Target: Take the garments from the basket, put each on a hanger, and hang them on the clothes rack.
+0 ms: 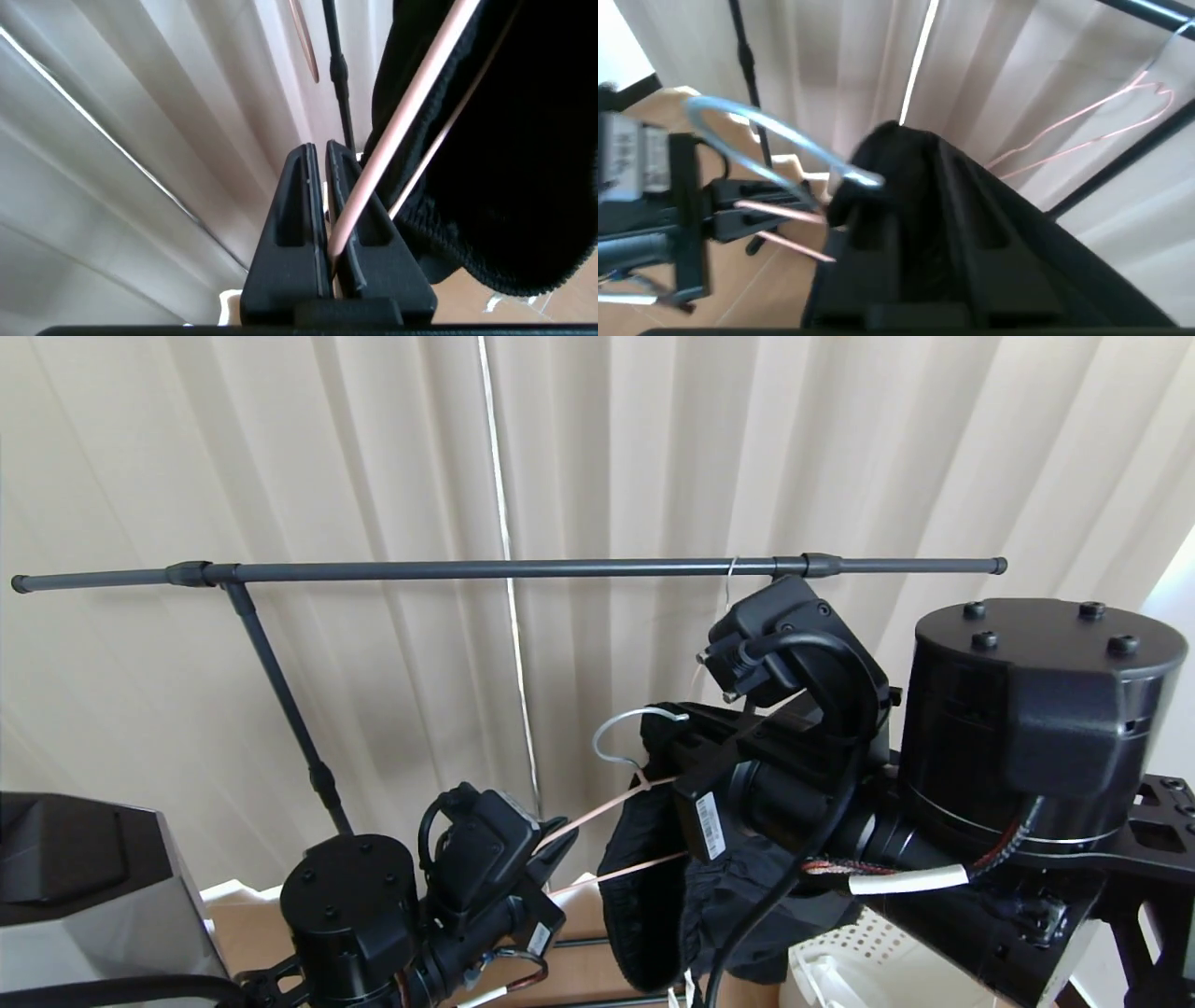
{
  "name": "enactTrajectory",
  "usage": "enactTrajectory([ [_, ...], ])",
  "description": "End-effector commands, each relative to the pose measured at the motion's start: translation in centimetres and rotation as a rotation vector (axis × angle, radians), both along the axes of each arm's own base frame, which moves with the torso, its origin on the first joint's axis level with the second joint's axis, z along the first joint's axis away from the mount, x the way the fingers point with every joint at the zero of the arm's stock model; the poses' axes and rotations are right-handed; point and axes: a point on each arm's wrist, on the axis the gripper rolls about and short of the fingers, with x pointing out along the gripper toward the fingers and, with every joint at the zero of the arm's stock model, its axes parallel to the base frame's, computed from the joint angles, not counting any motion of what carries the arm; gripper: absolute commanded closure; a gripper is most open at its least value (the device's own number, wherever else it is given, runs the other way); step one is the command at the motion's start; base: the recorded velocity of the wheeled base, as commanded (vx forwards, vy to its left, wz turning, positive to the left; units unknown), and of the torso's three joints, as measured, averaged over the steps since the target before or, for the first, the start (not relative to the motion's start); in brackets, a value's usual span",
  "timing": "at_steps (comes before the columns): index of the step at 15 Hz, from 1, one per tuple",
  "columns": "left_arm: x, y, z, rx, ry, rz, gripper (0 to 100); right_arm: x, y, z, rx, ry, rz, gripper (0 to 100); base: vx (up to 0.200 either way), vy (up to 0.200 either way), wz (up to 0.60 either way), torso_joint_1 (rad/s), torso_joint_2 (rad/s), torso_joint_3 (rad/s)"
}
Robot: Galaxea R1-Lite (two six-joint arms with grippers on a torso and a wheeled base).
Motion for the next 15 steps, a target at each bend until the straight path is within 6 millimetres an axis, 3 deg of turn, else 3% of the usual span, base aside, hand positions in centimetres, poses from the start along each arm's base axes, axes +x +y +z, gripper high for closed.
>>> enactTrajectory([
  [1, -0.2, 0.3, 0.3, -0.006, -0.005, 0.005, 100, 1.0, -0.9, 0.4, 0.012, -0.013, -0.046, 0, 0.000, 0.000, 0.00, 0.000, 0.00, 0.000],
  [6, -0.1, 0.5, 0.6, -0.011, -0.012, 0.008, 100, 3.1, -2.4, 1.4, 0.041, -0.034, -0.130, 0, 0.000, 0.000, 0.00, 0.000, 0.00, 0.000],
  [11, 0.1, 0.2, 0.9, -0.023, -0.029, 0.000, 100, 4.5, -0.9, 1.0, 0.083, -0.010, -0.174, 0, 0.000, 0.000, 0.00, 0.000, 0.00, 0.000],
  [15, 0.3, 0.1, 1.7, -0.050, -0.056, 0.003, 100, 4.4, -0.4, 0.1, 0.060, 0.006, -0.169, 0, 0.000, 0.000, 0.00, 0.000, 0.00, 0.000],
])
